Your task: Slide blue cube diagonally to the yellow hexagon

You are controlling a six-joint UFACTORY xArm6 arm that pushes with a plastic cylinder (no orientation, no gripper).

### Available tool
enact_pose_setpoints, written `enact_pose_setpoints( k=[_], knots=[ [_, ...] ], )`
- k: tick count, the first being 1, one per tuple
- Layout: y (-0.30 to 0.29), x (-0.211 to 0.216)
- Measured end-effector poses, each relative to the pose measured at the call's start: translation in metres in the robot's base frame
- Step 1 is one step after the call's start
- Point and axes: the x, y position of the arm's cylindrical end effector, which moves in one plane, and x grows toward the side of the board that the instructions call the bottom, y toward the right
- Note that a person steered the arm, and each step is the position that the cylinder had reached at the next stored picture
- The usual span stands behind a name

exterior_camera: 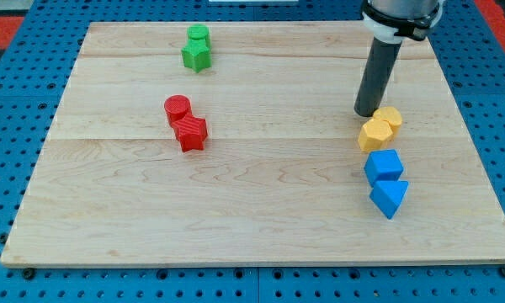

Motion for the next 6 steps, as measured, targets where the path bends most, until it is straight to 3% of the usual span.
enact_pose_setpoints(
  k=[1,2,3,6],
  knots=[
    [0.085,-0.006],
    [0.117,0.026],
    [0.108,0.078],
    [-0.055,0.086]
  ],
)
